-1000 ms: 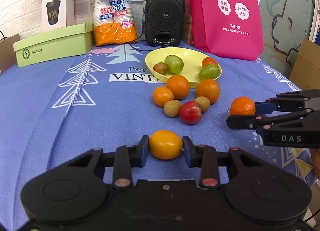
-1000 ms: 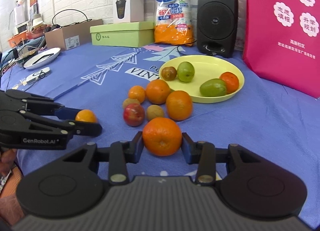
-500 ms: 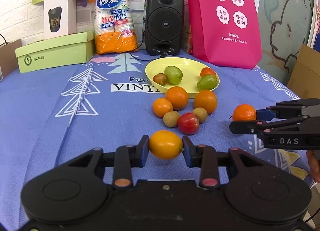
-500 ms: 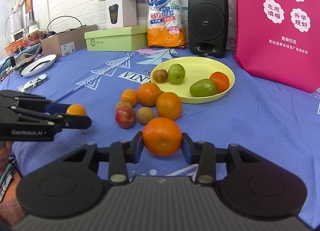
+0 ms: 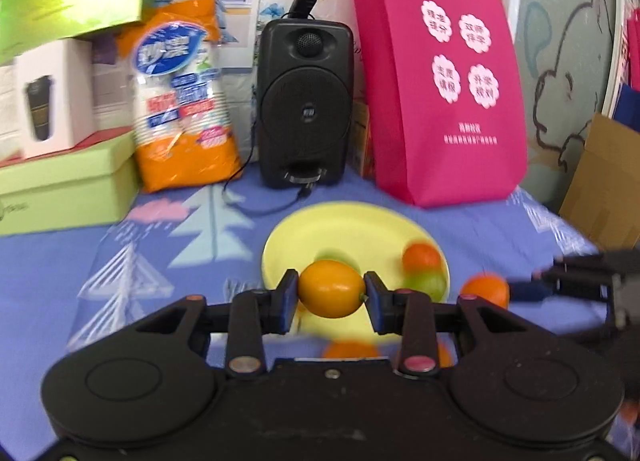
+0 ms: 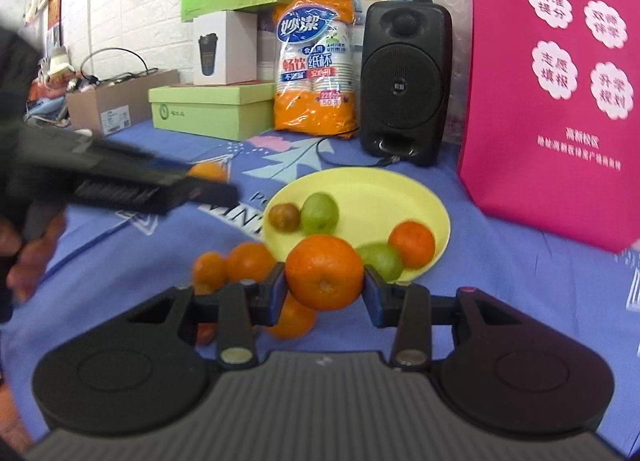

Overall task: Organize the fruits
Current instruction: 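Drop the yellow orange and orange onto the plate, open both tools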

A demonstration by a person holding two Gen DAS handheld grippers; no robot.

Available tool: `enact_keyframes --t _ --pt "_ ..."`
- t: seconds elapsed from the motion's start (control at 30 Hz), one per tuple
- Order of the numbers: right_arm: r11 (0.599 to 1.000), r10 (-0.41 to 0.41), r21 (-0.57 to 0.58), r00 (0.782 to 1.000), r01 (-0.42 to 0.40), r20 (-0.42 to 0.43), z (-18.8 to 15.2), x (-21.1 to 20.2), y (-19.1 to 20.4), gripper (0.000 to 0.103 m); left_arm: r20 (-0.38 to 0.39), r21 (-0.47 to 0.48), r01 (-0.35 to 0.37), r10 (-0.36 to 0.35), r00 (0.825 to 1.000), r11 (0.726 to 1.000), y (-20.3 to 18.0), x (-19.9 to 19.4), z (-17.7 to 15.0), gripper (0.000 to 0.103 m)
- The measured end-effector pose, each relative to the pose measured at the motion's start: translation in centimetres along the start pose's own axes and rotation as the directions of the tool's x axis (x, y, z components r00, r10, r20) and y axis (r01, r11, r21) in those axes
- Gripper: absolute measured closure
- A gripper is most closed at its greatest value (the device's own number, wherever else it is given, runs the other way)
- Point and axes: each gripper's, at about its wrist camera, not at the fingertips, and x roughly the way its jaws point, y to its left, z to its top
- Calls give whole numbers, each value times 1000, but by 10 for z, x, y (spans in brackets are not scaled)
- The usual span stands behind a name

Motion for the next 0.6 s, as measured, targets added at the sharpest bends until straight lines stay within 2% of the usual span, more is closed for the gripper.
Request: enact_keyframes --t 0.13,0.2,0.27,0.37,0.47,0.57,0.6 --pt "1000 -7 -28 1000 7 -19 14 23 -4 64 -24 35 -21 22 999 999 -1 52 31 69" --pt "999 -7 -41 1000 6 -24 20 34 -4 64 -58 19 -11 12 998 1000 -1 77 43 69" --pt "998 4 -57 999 -6 -31 25 44 -1 64 -88 11 -10 11 996 1000 -2 101 50 69" --pt "997 4 -78 999 -8 -51 30 61 2 64 -138 31 -43 47 989 999 -3 131 51 69" --pt "996 -6 -85 998 0 -69 32 74 2 64 -172 21 -59 62 983 998 -1 149 48 69" --pt "996 -14 -83 996 6 -91 31 82 -1 64 -168 18 -76 78 983 997 2 153 44 66" --pt "997 -14 -80 995 7 -95 31 83 -2 64 -168 15 -81 82 982 997 2 152 43 58"
